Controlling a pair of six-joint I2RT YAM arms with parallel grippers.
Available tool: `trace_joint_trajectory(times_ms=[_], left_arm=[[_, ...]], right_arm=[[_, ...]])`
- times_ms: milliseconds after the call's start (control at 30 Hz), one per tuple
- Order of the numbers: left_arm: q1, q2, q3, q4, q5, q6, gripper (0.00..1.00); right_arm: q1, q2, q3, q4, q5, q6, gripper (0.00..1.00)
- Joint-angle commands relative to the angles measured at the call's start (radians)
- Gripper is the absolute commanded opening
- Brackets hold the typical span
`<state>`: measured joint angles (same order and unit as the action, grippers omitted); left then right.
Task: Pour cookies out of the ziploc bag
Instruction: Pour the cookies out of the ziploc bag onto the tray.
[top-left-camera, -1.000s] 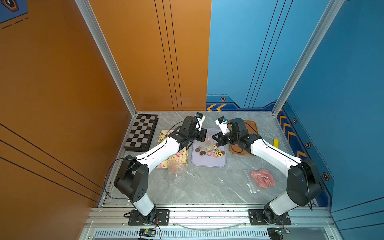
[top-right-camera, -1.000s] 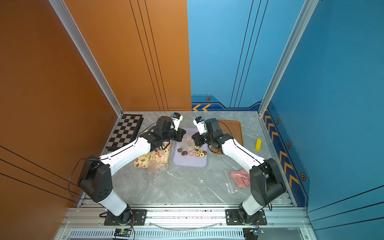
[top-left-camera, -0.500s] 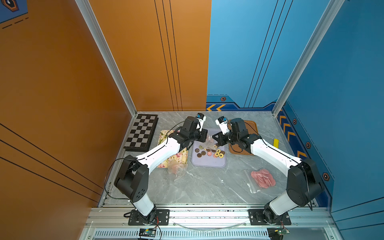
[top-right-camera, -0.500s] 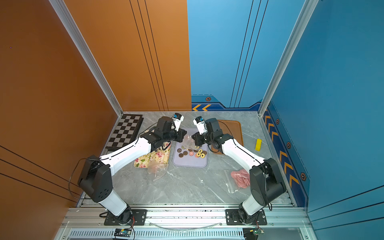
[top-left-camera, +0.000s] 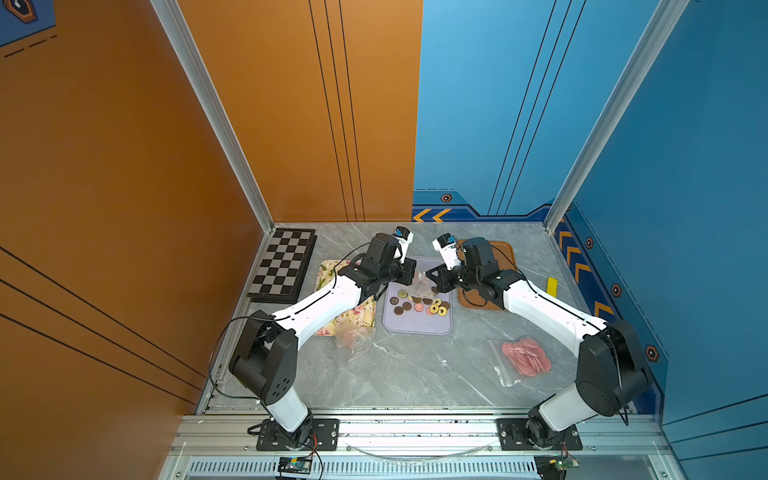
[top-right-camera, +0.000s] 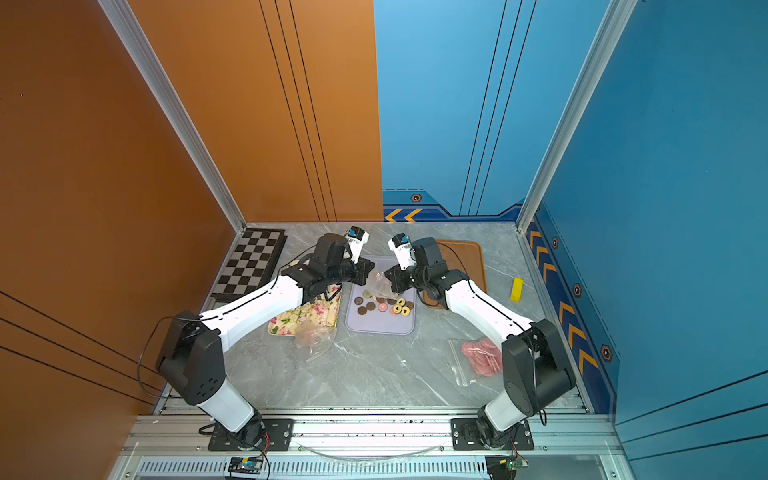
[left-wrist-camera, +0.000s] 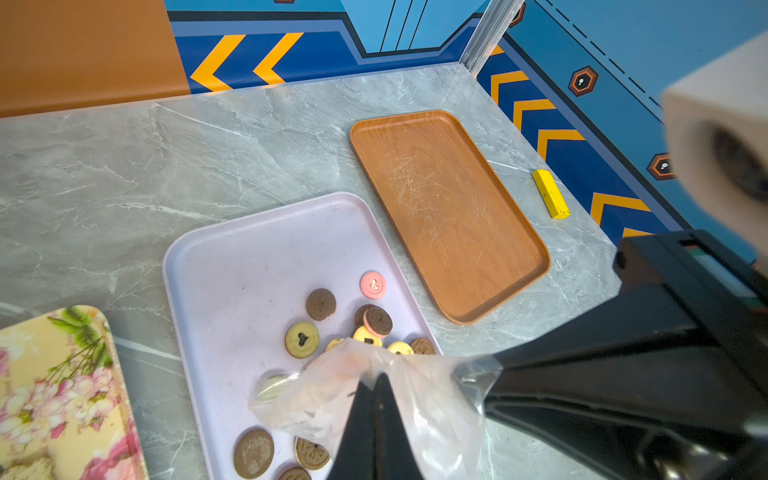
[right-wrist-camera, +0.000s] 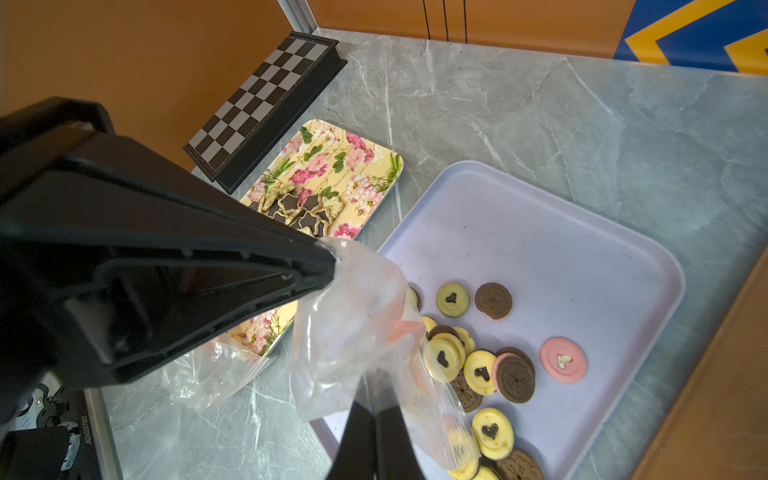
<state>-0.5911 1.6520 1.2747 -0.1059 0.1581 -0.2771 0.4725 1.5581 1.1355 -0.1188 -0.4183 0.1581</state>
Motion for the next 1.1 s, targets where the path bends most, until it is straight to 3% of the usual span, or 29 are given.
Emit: trace_joint_trajectory(times_ms=[0, 100, 167, 567, 833, 1067], left_arm=[[-0.007, -0.018, 0.014, -0.011, 0.006, 0.006, 0.0], [-0.007, -0.023, 0.008, -0.011, 0.003, 0.012, 0.0], [-0.007, -0.029, 0.003, -0.005, 0.007, 0.013, 0.0], [-0.017, -0.053, 0.005, -0.013, 0.036, -0.004, 0.0], [-0.07, -0.147, -0.057, -0.023, -0.08, 0.01, 0.0], [-0.187, -0.307, -0.149, -0.156, -0.363, 0.071, 0.0]], right_arm=[[-0.008, -0.025, -0.015, 0.023, 0.013, 0.02, 0.0], [-0.009, -0.027, -0.021, 0.028, 0.024, 0.021, 0.01], [-0.012, -0.028, -0.023, 0.027, 0.029, 0.024, 0.23], [-0.025, -0.215, -0.184, 0.056, 0.071, 0.101, 0.97], [-0.035, -0.416, -0.32, -0.022, 0.084, 0.186, 1.0], [-0.028, -0.668, -0.469, -0.14, 0.124, 0.264, 1.0]])
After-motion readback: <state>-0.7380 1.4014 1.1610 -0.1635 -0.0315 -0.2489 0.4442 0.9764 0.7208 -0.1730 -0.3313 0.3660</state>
